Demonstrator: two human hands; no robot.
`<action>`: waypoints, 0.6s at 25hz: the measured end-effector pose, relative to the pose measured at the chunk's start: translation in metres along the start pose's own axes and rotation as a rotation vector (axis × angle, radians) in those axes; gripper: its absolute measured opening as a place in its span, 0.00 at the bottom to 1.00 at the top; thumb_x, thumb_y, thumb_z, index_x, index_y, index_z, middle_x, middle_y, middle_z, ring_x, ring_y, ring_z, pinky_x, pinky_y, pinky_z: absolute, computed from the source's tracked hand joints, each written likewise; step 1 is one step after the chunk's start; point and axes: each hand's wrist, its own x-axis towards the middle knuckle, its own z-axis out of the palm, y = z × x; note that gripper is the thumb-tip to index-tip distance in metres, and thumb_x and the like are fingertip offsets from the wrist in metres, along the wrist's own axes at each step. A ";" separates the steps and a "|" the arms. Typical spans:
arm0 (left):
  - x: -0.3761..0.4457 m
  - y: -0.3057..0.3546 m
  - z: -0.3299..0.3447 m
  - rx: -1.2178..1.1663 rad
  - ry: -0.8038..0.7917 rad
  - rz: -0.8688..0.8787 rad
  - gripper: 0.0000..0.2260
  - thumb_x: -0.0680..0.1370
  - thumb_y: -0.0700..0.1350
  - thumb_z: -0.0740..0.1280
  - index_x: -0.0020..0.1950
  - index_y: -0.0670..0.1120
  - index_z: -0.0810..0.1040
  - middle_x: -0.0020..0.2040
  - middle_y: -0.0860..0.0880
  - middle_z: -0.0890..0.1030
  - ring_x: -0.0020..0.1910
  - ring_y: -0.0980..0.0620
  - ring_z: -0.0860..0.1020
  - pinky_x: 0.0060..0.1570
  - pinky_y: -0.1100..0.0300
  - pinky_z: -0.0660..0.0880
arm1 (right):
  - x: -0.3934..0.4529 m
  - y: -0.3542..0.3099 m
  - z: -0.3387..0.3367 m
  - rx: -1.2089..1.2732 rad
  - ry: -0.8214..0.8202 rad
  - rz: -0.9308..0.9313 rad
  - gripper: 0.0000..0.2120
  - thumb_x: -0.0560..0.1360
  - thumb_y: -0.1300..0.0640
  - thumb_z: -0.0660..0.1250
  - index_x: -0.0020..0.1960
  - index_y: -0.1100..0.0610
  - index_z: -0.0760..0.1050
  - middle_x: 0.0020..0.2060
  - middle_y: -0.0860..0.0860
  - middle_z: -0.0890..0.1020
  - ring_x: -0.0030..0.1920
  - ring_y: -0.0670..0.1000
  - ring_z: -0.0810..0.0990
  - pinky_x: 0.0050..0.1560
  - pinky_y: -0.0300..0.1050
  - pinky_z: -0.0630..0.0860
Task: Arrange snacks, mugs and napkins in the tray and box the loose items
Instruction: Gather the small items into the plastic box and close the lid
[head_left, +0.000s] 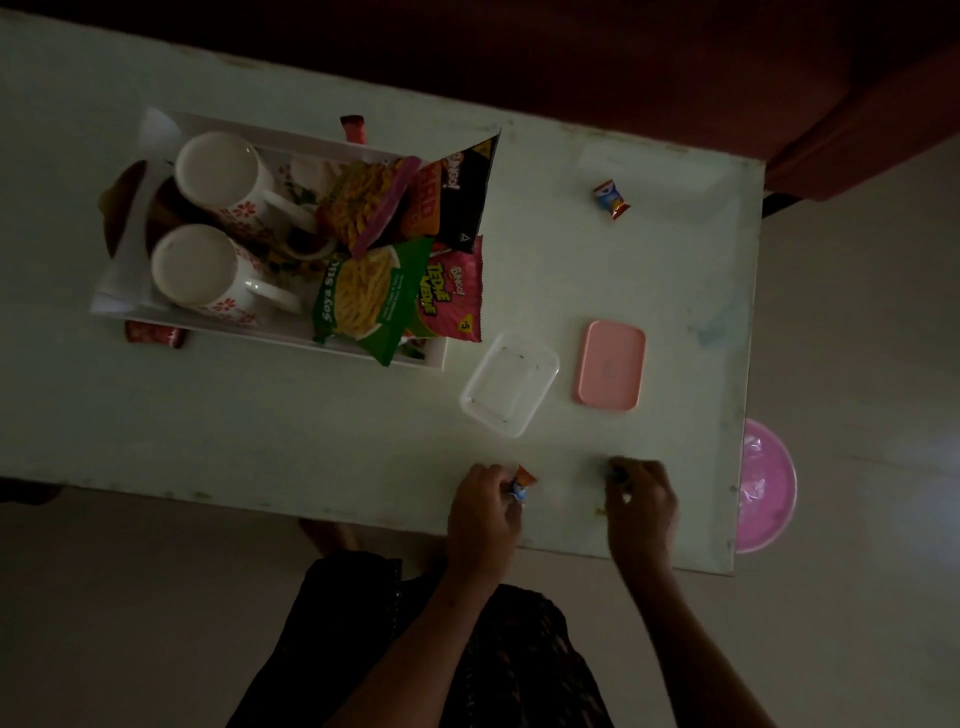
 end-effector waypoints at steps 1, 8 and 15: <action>0.000 -0.002 -0.002 -0.053 0.006 -0.019 0.06 0.71 0.38 0.69 0.46 0.39 0.79 0.43 0.39 0.81 0.44 0.42 0.79 0.45 0.49 0.75 | -0.014 -0.007 0.008 0.044 -0.045 -0.046 0.11 0.70 0.70 0.68 0.51 0.65 0.81 0.45 0.62 0.81 0.42 0.61 0.81 0.44 0.52 0.78; -0.021 0.018 -0.023 -0.281 0.226 -0.034 0.08 0.76 0.46 0.66 0.42 0.44 0.81 0.36 0.45 0.83 0.35 0.54 0.79 0.37 0.60 0.75 | -0.050 -0.070 0.023 0.401 -0.071 0.092 0.10 0.73 0.64 0.68 0.53 0.55 0.80 0.42 0.47 0.84 0.40 0.41 0.82 0.44 0.37 0.80; 0.015 0.051 -0.050 -0.263 0.217 0.104 0.08 0.75 0.45 0.68 0.49 0.42 0.81 0.42 0.42 0.82 0.41 0.49 0.80 0.41 0.58 0.75 | -0.019 -0.116 0.001 0.352 -0.013 -0.164 0.13 0.75 0.64 0.66 0.58 0.57 0.78 0.48 0.49 0.81 0.43 0.45 0.81 0.42 0.21 0.72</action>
